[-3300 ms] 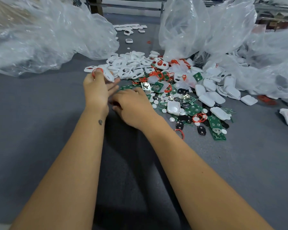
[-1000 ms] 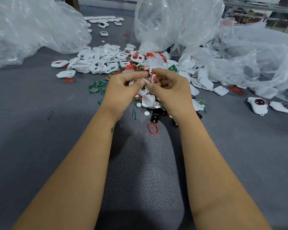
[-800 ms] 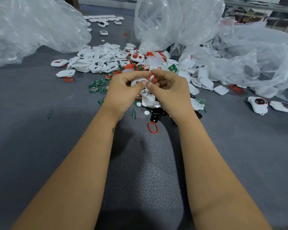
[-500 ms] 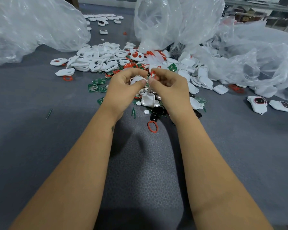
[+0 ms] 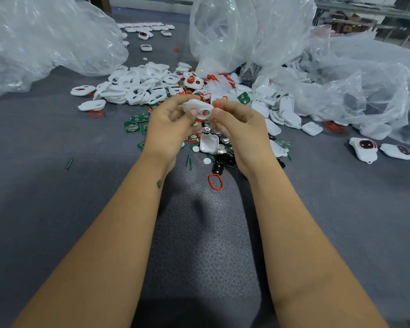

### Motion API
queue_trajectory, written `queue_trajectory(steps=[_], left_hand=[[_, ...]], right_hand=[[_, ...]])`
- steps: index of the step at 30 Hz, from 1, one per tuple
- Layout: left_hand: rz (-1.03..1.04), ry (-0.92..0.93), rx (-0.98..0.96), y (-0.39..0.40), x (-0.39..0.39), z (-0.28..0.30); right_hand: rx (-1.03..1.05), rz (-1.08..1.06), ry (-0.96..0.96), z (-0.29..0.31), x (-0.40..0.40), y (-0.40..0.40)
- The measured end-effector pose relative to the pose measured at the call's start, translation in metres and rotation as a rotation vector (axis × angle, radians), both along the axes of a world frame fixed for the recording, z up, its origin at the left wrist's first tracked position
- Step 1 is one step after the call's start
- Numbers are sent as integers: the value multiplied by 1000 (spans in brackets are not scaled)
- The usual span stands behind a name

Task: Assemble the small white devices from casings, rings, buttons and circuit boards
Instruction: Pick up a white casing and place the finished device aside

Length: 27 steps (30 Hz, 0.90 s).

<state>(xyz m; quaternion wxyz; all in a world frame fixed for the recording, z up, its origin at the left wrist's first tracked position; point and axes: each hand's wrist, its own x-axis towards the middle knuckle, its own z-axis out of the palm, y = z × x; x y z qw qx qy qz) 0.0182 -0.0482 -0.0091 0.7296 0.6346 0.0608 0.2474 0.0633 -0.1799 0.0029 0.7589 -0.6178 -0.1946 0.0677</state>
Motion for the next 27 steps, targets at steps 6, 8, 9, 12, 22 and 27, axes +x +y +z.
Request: queue_trajectory(steps=[6, 8, 9, 12, 22, 27], left_hand=[[22, 74, -42, -1, 2, 0], [21, 86, -53, -2, 2, 0], [15, 87, -63, -2, 2, 0], [-4, 87, -88, -4, 2, 0], [-19, 131, -40, -3, 0, 2], [-39, 145, -6, -3, 0, 0]], right_hand=[[-223, -165, -227, -1, -2, 1], [-300, -187, -316, -2, -3, 2], [-341, -199, -361, -2, -3, 3], [-427, -234, -450, -4, -2, 5], [-521, -289, -561, -8, 1, 2], [-633, -309, -682, -6, -1, -1]])
